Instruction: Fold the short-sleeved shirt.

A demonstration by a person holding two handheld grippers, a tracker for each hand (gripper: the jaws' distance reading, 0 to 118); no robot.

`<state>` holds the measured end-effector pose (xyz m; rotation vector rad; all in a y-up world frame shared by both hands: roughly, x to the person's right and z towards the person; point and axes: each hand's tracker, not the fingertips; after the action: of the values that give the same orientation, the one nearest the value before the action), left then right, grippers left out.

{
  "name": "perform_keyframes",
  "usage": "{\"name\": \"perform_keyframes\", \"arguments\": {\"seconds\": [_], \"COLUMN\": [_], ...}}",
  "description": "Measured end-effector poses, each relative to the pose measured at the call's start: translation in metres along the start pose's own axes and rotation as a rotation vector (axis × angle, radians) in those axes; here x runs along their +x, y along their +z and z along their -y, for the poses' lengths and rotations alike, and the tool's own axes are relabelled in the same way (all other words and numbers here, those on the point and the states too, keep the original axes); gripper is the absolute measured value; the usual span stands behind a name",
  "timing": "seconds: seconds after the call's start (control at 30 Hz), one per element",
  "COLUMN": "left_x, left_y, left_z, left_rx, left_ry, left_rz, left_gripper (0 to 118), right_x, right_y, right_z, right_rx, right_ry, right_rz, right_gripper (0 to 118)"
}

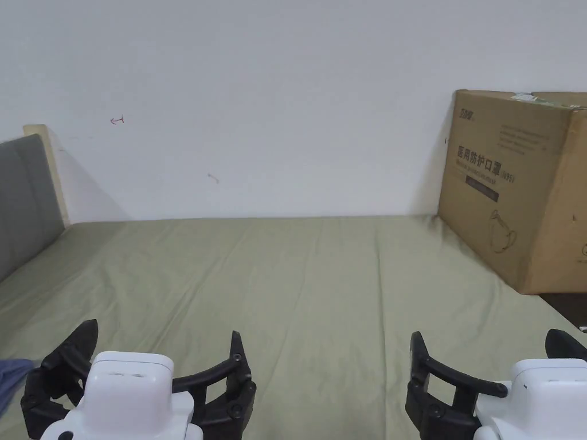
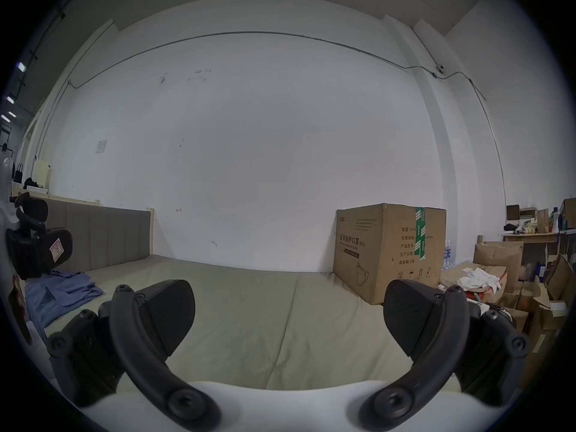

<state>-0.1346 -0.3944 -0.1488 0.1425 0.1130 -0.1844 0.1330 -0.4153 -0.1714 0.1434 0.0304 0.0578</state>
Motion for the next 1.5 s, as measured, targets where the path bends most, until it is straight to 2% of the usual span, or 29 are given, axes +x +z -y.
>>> {"name": "perform_keyframes", "arguments": {"seconds": [0.2, 0.33, 0.43, 0.53, 0.57, 0.6, 0.63, 0.67, 0.7, 0.8, 0.97, 1.07, 1.2, 1.37, 1.43, 1.5], "left_x": [-0.003, -0.008, -0.012, -0.013, -0.013, -0.011, -0.008, -0.005, -0.003, -0.003, -0.006, -0.028, -0.078, -0.143, -0.158, -0.169], "left_y": [0.001, -0.001, -0.003, -0.008, -0.005, -0.004, -0.003, -0.006, -0.006, -0.010, -0.011, -0.004, 0.018, 0.065, 0.076, 0.082], "left_z": [-0.001, -0.006, -0.009, -0.010, -0.009, -0.008, -0.008, -0.006, -0.003, 0.001, 0.003, 0.001, 0.000, 0.001, 0.001, 0.003], "left_rx": [-0.005, -0.002, -0.005, -0.093, -0.071, -0.066, -0.062, -0.076, -0.065, -0.095, -0.105, -0.119, -0.144, -0.141, -0.159, -0.174], "left_ry": [0.045, 0.076, 0.095, 0.095, 0.097, 0.088, 0.044, 0.007, 0.005, 0.029, 0.046, 0.106, 0.066, -0.062, -0.106, -0.093], "left_rz": [0.024, 0.021, 0.011, 0.050, 0.053, 0.047, 0.020, -0.015, -0.035, 0.020, 0.014, -0.015, -0.164, -0.426, -0.478, -0.506], "left_gripper": [118, 118, 118, 115, 103, 61, 16, 0, 0, 0, 0, 0, 0, 0, 0, 0], "right_x": [0.008, 0.014, 0.018, 0.027, 0.030, 0.032, 0.033, 0.032, 0.033, 0.043, 0.047, 0.034, -0.016, -0.106, -0.130, -0.148], "right_y": [0.000, -0.007, -0.009, -0.004, -0.001, 0.001, 0.002, 0.001, -0.001, -0.005, -0.008, -0.016, -0.039, -0.053, -0.053, -0.055], "right_z": [-0.003, -0.005, -0.005, -0.003, -0.004, -0.005, -0.006, -0.008, -0.009, -0.009, -0.009, -0.011, -0.014, -0.025, -0.028, -0.029], "right_rx": [0.002, -0.063, -0.164, -0.126, -0.104, -0.091, -0.079, -0.079, -0.098, -0.117, -0.122, -0.123, -0.142, -0.144, -0.140, -0.145], "right_ry": [-0.029, -0.054, -0.104, -0.195, -0.222, -0.229, -0.210, -0.169, -0.141, -0.194, -0.198, -0.174, -0.175, -0.151, -0.158, -0.152], "right_rz": [-0.007, -0.012, -0.003, -0.044, -0.055, -0.054, -0.038, -0.014, 0.008, -0.038, -0.008, -0.062, -0.233, -0.541, -0.629, -0.664], "right_gripper": [118, 118, 118, 116, 111, 84, 39, 3, 3, 3, 3, 2, 2, 2, 2, 2]}}
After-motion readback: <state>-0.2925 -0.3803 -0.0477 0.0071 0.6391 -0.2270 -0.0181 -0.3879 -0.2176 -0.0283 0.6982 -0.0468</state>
